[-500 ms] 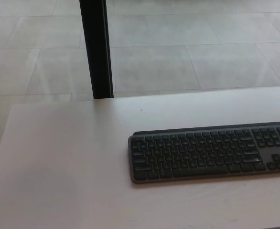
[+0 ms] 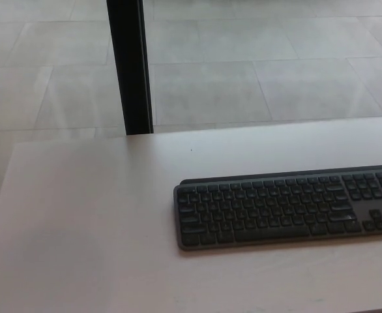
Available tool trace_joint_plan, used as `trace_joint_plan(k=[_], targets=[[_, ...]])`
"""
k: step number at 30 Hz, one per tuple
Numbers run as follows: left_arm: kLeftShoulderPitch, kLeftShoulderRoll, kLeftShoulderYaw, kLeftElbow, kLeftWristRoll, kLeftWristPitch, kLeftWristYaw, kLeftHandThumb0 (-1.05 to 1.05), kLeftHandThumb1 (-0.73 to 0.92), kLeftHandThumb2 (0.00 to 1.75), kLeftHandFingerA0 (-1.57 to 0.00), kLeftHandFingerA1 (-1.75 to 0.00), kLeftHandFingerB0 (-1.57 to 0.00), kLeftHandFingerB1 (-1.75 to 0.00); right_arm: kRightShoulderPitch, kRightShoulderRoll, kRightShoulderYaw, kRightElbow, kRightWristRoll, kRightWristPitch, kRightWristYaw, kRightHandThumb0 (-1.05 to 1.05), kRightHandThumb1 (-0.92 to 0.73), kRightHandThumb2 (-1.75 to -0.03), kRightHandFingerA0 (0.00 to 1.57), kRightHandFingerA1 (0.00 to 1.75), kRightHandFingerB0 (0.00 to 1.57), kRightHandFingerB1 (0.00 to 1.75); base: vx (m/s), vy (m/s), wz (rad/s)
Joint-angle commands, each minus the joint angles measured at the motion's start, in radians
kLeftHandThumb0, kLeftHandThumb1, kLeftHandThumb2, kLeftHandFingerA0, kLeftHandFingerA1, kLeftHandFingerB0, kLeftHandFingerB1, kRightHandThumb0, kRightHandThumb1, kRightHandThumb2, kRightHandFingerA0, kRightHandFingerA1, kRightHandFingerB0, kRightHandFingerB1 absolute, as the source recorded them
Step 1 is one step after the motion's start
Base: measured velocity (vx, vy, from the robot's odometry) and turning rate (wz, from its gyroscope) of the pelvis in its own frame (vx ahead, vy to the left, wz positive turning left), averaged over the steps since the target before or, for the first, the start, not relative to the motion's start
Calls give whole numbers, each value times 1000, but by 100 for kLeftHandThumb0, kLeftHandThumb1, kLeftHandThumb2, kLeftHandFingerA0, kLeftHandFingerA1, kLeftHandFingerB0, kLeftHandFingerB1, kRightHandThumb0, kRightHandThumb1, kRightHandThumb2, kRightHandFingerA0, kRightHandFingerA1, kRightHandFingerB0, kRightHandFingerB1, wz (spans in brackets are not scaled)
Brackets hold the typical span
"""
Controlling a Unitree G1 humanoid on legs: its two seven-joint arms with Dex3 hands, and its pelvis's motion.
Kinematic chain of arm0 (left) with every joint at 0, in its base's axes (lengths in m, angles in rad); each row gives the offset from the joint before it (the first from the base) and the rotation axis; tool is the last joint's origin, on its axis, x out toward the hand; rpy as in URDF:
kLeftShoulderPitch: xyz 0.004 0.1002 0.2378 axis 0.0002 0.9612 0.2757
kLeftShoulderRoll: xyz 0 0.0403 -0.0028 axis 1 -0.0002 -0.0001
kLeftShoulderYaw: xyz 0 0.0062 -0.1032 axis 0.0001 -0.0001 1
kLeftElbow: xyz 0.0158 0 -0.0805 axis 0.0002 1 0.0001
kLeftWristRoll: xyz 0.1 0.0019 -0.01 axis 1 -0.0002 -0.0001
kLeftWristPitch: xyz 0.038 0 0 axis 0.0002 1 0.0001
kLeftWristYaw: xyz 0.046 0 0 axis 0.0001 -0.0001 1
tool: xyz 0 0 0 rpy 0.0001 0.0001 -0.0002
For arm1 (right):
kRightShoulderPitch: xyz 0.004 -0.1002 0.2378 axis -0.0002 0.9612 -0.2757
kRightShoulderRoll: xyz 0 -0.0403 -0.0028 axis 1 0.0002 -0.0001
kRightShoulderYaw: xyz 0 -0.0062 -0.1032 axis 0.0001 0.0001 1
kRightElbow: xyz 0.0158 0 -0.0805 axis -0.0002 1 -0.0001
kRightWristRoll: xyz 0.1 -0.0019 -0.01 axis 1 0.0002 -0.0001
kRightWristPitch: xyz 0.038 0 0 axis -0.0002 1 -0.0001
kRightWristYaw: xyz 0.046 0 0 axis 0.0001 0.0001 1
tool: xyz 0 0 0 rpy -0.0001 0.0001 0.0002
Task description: The robot uses its right fingers to click on the space key of the black keyboard placed on the center of the white desk.
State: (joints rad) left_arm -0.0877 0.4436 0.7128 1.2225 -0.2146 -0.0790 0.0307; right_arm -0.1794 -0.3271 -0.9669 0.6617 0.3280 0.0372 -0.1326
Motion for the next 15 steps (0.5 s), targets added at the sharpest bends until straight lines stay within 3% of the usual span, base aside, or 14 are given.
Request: trace_joint_plan(k=[1, 3, 6, 8, 9, 13, 15], targets=[[-20, 50, 48, 32, -81, -2, 35, -48, 64, 59, -72, -70, -59, -55, -224, -118, -99, -120, 218, 113, -131, -52, -57, -57, 89, 84, 68, 54, 0, 0, 0], [-23, 49, 58, 35, -89, -2, 26, -48, 64, 59, -72, -70, -59, -55, -264, -122, -90, -148, 211, 125, -141, -52, -57, -57, 89, 84, 68, 54, 0, 0, 0], [-27, 47, 62, 33, -93, 1, 29, -47, 65, 59, -72, -72, -58, -57, -370, -103, -37, -272, 196, 156, -202, -62, -50, -57, 102, 87, 86, 54, 0, 0, 0], [-31, 46, 65, 34, -96, 2, 36, -48, 64, 59, -72, -73, -61, -59, -420, -76, 9, -366, 188, 182, -222, -61, -52, -56, 102, 88, 88, 53, 0, 0, 0], [-33, 46, 69, 36, -101, 3, 38, -47, 63, 59, -74, -75, -59, -57, -430, -63, 35, -407, 193, 193, -209, -53, -58, -57, 91, 96, 76, 50, 0, 0, 0], [-35, 46, 70, 38, -104, 4, 38, -48, 64, 59, -73, -74, -58, -57, -440, -8, 130, -543, 198, 221, -172, -48, -59, -58, 81, 99, 68, 49, 0, 0, 0], [-32, 43, 63, 37, -98, -4, 30, -49, 68, 60, -69, -71, -58, -55, -382, 24, 267, -613, 81, 194, -129, -45, -65, -59, 79, 94, 62, 45, 0, 0, 0]])
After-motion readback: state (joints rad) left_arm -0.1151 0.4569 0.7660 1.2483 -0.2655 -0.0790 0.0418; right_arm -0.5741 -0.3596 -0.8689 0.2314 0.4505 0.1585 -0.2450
